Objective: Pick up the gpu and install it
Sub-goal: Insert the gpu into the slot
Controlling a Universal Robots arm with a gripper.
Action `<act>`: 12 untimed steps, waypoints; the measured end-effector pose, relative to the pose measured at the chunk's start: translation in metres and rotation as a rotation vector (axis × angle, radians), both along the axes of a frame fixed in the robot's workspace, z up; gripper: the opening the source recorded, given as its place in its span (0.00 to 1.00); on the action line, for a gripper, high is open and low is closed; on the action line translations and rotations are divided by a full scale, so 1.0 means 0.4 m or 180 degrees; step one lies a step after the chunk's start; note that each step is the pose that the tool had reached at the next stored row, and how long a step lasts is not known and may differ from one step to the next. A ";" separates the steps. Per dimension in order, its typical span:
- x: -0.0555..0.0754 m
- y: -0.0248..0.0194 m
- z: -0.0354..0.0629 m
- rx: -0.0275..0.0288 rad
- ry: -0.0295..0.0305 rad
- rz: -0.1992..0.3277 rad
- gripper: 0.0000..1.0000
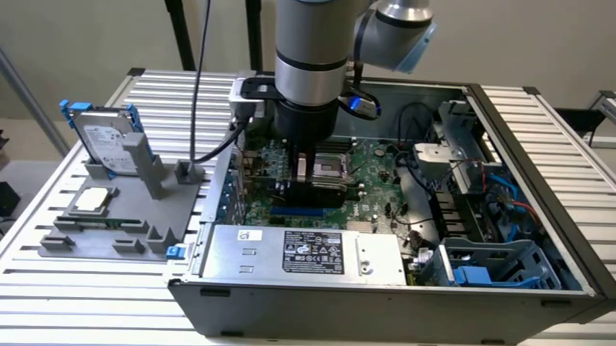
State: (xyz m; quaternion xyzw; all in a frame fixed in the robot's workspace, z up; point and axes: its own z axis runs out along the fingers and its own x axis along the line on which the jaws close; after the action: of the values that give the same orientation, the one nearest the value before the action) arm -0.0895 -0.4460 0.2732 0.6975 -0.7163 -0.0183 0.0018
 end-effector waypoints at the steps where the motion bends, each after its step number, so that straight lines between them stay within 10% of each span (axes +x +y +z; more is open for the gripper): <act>1: 0.000 0.000 -0.002 0.0000 -0.0001 0.0000 0.26; 12: -0.001 0.000 -0.020 0.0000 -0.0001 -0.0010 0.26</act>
State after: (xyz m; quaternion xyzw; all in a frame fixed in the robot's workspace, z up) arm -0.0897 -0.4460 0.2651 0.6964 -0.7175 -0.0181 0.0016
